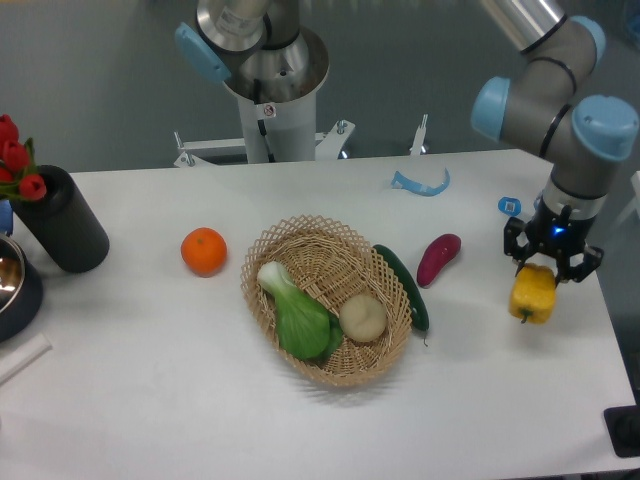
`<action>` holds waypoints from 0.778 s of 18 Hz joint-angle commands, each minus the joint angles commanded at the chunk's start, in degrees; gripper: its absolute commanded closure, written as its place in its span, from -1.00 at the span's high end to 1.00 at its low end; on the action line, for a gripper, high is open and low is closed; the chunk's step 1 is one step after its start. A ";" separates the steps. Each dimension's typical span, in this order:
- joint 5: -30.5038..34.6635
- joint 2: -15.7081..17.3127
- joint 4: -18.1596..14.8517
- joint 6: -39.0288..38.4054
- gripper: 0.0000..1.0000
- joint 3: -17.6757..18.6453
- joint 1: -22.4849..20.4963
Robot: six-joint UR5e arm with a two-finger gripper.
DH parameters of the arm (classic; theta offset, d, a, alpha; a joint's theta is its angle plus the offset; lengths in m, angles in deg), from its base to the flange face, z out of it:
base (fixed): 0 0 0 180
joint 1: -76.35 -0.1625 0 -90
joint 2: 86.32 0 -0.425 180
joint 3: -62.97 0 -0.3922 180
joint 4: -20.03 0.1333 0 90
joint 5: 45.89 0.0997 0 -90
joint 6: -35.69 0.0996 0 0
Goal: Pick up the yellow pepper from the table
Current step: 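Lift the grasped yellow pepper up off the table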
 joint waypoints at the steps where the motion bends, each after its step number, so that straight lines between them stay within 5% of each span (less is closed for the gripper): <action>1: 0.09 -0.09 -0.17 0.00 -0.16 -0.35 0.09; 6: 3.32 -0.18 -9.57 1.22 -0.16 -5.80 0.26; 14: 6.33 -0.09 -9.49 1.85 -0.17 -7.65 1.32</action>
